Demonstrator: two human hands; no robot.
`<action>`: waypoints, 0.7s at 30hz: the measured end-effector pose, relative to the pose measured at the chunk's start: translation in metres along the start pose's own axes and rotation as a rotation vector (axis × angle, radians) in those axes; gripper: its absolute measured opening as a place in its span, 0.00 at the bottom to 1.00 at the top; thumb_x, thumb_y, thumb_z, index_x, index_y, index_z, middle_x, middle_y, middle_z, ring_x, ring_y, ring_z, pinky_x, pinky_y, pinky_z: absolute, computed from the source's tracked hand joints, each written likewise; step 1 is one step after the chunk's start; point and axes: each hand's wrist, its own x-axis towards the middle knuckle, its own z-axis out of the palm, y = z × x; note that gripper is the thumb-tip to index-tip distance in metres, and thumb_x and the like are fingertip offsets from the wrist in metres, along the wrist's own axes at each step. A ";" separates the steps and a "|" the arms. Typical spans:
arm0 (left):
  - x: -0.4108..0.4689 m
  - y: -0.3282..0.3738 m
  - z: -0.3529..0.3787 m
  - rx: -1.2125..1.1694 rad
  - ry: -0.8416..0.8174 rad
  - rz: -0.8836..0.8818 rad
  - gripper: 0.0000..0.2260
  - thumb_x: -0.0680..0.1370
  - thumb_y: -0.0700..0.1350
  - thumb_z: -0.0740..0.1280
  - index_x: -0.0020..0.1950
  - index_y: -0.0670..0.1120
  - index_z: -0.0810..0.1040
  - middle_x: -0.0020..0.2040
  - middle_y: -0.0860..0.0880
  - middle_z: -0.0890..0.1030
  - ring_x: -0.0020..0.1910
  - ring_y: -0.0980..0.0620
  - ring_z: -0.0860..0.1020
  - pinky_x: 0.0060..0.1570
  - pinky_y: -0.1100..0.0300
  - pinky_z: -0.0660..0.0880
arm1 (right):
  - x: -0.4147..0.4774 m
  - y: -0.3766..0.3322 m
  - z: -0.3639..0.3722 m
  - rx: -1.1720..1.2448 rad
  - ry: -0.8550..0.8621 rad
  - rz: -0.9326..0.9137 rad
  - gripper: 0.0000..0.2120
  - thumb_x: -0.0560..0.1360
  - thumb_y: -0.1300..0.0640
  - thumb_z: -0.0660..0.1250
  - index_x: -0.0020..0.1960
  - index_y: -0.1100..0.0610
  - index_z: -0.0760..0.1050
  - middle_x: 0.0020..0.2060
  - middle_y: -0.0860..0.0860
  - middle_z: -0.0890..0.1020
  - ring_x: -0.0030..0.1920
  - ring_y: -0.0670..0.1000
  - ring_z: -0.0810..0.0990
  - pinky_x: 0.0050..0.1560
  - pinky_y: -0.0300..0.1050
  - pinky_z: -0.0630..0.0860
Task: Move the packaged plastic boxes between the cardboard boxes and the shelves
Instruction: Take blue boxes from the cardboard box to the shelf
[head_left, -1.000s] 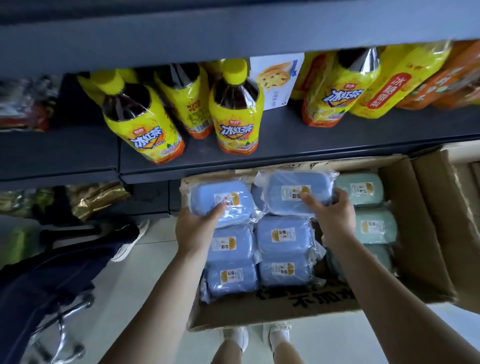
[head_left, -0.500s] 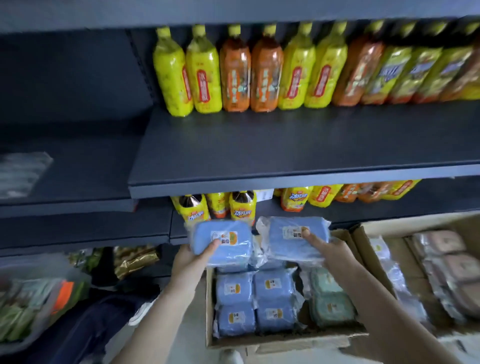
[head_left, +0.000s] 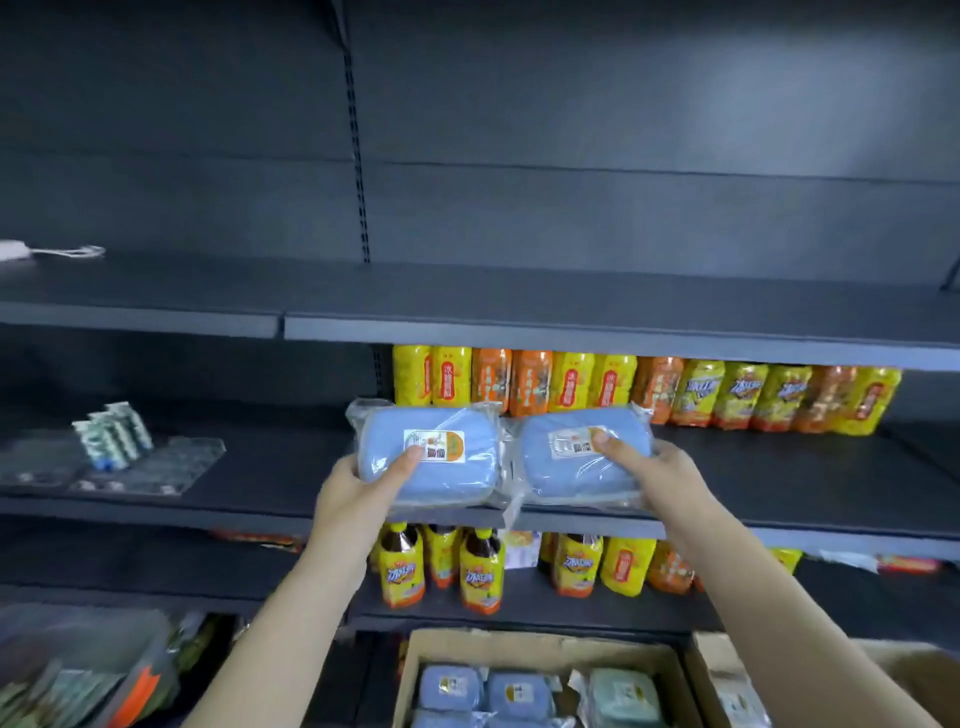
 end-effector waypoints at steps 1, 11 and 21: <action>0.000 0.015 -0.001 -0.003 0.012 0.027 0.19 0.69 0.55 0.74 0.52 0.46 0.76 0.49 0.48 0.82 0.49 0.50 0.80 0.51 0.54 0.77 | 0.000 -0.015 0.000 0.033 -0.011 -0.030 0.39 0.55 0.33 0.76 0.56 0.56 0.75 0.51 0.55 0.82 0.50 0.55 0.82 0.50 0.53 0.79; 0.070 0.129 -0.008 0.064 0.013 0.259 0.26 0.68 0.57 0.74 0.59 0.44 0.73 0.53 0.48 0.81 0.52 0.50 0.80 0.53 0.53 0.77 | 0.042 -0.131 0.040 0.072 0.048 -0.241 0.46 0.51 0.32 0.76 0.60 0.57 0.72 0.52 0.53 0.81 0.52 0.55 0.81 0.54 0.54 0.78; 0.280 0.165 -0.006 0.143 -0.101 0.110 0.42 0.55 0.68 0.73 0.60 0.44 0.75 0.55 0.47 0.81 0.51 0.47 0.81 0.55 0.51 0.78 | 0.200 -0.187 0.131 0.073 0.160 -0.128 0.36 0.56 0.37 0.77 0.52 0.62 0.78 0.51 0.58 0.82 0.50 0.58 0.81 0.50 0.49 0.77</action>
